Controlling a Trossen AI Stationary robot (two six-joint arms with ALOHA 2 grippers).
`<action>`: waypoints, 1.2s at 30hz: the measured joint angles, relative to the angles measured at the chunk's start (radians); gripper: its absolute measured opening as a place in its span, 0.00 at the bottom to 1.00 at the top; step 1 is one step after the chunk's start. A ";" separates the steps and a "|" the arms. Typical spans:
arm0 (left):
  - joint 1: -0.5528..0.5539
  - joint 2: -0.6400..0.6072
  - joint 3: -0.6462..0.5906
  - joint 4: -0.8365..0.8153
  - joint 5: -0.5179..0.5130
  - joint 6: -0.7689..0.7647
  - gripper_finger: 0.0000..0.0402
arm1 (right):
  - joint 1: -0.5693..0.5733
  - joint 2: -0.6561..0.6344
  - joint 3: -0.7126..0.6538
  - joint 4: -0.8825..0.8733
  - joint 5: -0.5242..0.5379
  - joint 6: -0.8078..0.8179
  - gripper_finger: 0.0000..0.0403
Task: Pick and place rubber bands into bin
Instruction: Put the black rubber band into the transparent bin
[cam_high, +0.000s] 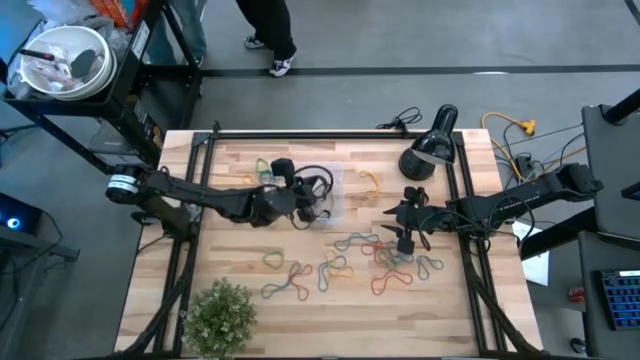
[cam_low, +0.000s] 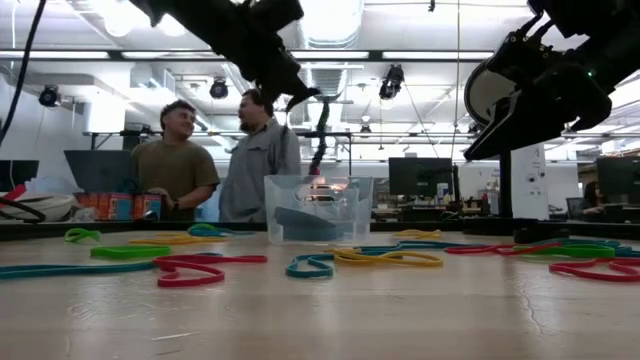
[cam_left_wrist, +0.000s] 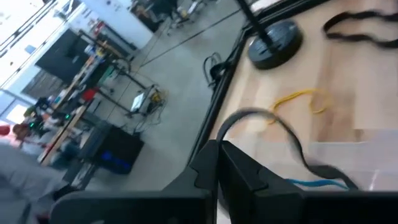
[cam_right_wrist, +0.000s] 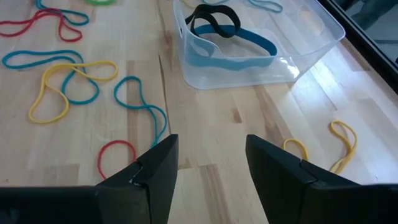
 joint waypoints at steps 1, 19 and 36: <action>0.007 0.004 0.000 -0.001 0.003 0.000 0.00 | 0.000 0.000 0.000 0.000 0.000 0.000 0.45; 0.049 0.074 -0.001 -0.014 0.150 -0.060 0.00 | 0.000 0.000 0.000 0.000 0.004 0.016 0.45; 0.067 0.075 -0.004 -0.030 0.201 -0.087 0.00 | 0.000 0.000 0.000 0.000 0.005 0.016 0.45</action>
